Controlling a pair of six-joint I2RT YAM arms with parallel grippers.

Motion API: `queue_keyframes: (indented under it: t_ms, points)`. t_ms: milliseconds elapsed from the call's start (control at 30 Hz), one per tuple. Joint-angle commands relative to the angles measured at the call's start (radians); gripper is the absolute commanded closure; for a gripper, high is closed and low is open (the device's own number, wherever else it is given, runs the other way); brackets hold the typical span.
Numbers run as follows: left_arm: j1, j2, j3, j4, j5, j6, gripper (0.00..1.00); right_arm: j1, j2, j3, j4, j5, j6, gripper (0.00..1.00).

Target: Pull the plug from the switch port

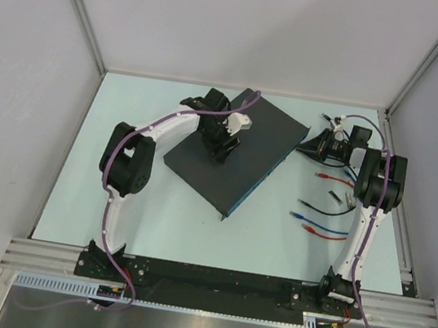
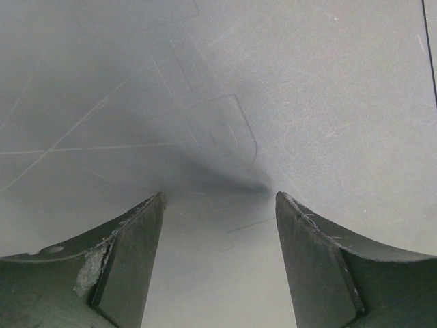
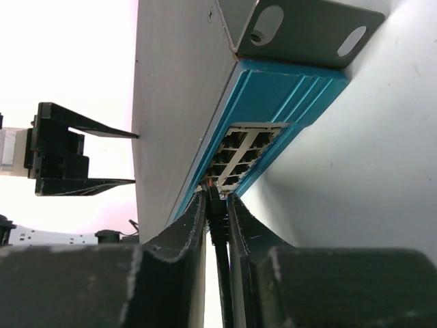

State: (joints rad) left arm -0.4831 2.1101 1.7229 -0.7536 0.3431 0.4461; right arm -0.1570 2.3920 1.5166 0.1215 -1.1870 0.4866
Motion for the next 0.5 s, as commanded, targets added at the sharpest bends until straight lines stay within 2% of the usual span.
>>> queue_keyframes:
  t_ms: [0, 133, 467]
  points:
    - [-0.014, 0.034, -0.009, -0.024, -0.004, 0.002, 0.27, 0.007, -0.007, -0.003, -0.154, 0.126, -0.114, 0.89]
    - [-0.014, 0.030, -0.017, -0.024, -0.001, 0.002, 0.27, 0.008, -0.042, 0.001, -0.131, 0.073, -0.112, 1.00]
    - [-0.014, 0.011, -0.026, -0.009, 0.016, 0.002, 0.27, -0.036, -0.157, -0.030, -0.311, 0.007, -0.319, 1.00]
